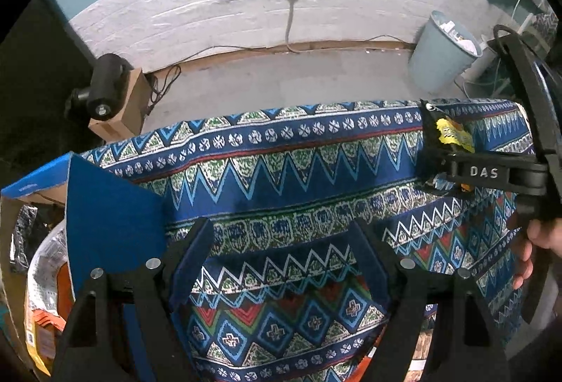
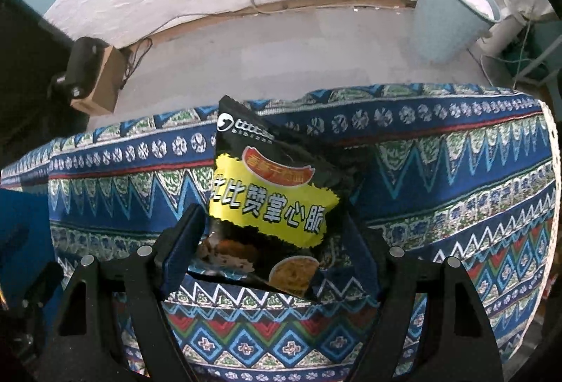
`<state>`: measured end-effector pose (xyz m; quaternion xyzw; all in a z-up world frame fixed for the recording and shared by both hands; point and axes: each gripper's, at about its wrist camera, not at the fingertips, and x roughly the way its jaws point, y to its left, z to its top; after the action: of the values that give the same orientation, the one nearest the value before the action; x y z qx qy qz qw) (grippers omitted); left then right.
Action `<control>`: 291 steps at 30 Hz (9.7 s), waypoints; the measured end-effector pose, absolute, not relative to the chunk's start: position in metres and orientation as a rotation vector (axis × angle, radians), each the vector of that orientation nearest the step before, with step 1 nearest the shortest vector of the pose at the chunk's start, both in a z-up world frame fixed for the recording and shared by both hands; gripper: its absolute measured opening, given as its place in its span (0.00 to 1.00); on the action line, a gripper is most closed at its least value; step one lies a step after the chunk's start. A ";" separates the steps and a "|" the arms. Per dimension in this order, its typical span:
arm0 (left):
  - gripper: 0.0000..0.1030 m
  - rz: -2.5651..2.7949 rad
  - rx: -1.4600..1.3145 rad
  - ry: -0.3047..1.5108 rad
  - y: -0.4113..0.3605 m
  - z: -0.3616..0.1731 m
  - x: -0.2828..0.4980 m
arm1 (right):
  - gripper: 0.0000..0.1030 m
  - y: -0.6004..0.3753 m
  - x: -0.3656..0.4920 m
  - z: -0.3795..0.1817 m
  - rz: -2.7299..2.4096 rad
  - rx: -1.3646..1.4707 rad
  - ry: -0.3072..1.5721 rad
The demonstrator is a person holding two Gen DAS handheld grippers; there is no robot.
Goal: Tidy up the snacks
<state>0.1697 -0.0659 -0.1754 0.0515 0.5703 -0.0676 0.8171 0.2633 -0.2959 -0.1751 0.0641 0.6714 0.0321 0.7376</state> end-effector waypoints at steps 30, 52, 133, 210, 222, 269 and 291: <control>0.84 -0.360 0.045 1.381 -0.107 -0.181 0.057 | 0.52 -0.310 0.155 -0.120 0.157 -0.023 1.427; 0.87 -0.407 0.275 1.408 -0.161 -0.229 0.037 | 0.52 -0.355 0.090 -0.113 0.143 0.034 1.474; 0.51 0.118 0.037 0.921 0.118 -0.060 0.007 | 0.52 -0.063 0.126 0.004 0.634 -0.243 1.151; 0.91 0.197 0.116 0.775 0.100 0.008 -0.035 | 0.75 -0.095 0.096 0.057 0.600 -0.233 0.969; 0.92 0.201 0.097 0.786 0.101 0.005 -0.034 | 0.75 -0.098 0.097 0.057 0.595 -0.229 0.976; 0.92 0.239 0.089 0.837 0.106 -0.002 -0.031 | 0.75 -0.095 0.095 0.052 0.604 -0.220 1.005; 0.92 0.228 0.069 0.849 0.106 -0.003 -0.031 | 0.75 -0.094 0.095 0.050 0.599 -0.224 1.012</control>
<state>-0.0311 0.1061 -0.0025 0.0333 0.4109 0.1101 0.9044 0.0951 -0.0942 0.0496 -0.1055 0.4764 0.2820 0.8261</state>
